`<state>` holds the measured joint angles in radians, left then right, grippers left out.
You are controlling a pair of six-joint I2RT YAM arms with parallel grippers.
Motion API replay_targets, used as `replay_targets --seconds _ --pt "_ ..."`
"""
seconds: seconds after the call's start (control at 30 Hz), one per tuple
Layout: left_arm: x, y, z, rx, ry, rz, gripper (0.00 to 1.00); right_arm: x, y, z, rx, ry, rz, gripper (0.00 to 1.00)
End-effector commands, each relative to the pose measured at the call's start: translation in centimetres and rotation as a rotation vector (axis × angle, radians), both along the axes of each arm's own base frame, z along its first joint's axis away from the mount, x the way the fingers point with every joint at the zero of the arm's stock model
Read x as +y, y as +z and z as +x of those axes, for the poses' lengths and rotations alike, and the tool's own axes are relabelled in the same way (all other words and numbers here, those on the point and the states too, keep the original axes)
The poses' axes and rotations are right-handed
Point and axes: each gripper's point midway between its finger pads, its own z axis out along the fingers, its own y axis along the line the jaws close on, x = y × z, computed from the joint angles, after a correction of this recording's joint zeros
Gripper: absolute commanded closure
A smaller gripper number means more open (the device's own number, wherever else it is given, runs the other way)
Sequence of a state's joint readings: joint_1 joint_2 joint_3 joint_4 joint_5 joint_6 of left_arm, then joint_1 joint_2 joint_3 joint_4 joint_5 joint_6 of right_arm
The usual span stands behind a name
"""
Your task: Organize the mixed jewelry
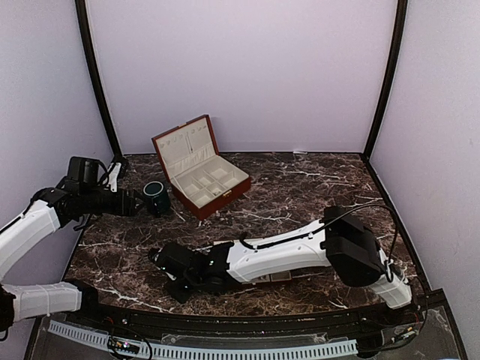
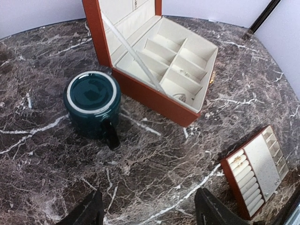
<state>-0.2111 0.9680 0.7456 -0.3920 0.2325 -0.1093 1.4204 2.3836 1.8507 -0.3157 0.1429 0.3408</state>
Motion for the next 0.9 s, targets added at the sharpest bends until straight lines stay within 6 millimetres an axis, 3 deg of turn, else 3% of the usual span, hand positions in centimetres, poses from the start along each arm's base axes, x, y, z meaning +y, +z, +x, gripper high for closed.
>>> replay_targets --seconds 0.0,0.17,0.27,0.43,0.63,0.87 --pt "-1.4 2.1 -1.0 -0.065 -0.031 -0.139 0.31 -0.7 8.3 3.8 -0.059 -0.129 0.209 1.0" --pt "-4.6 2.8 -2.9 -0.016 -0.141 -0.355 0.34 -4.4 11.9 7.3 -0.054 -0.242 0.298 1.0" --pt "-7.3 2.8 -4.6 0.012 -0.249 -0.439 0.39 -6.8 12.4 9.1 -0.03 -0.3 0.303 1.0" --pt "-12.0 2.3 -6.9 0.036 -0.432 -0.434 0.4 -10.1 13.8 11.2 -0.014 -0.364 0.301 1.0" --pt "-15.4 1.7 -7.9 0.067 -0.567 -0.389 0.37 -11.9 14.5 10.9 0.0 -0.361 0.285 1.0" --pt "-18.6 0.7 -7.7 0.101 -0.644 -0.326 0.48 -12.1 14.2 10.2 0.045 -0.351 0.279 1.0"
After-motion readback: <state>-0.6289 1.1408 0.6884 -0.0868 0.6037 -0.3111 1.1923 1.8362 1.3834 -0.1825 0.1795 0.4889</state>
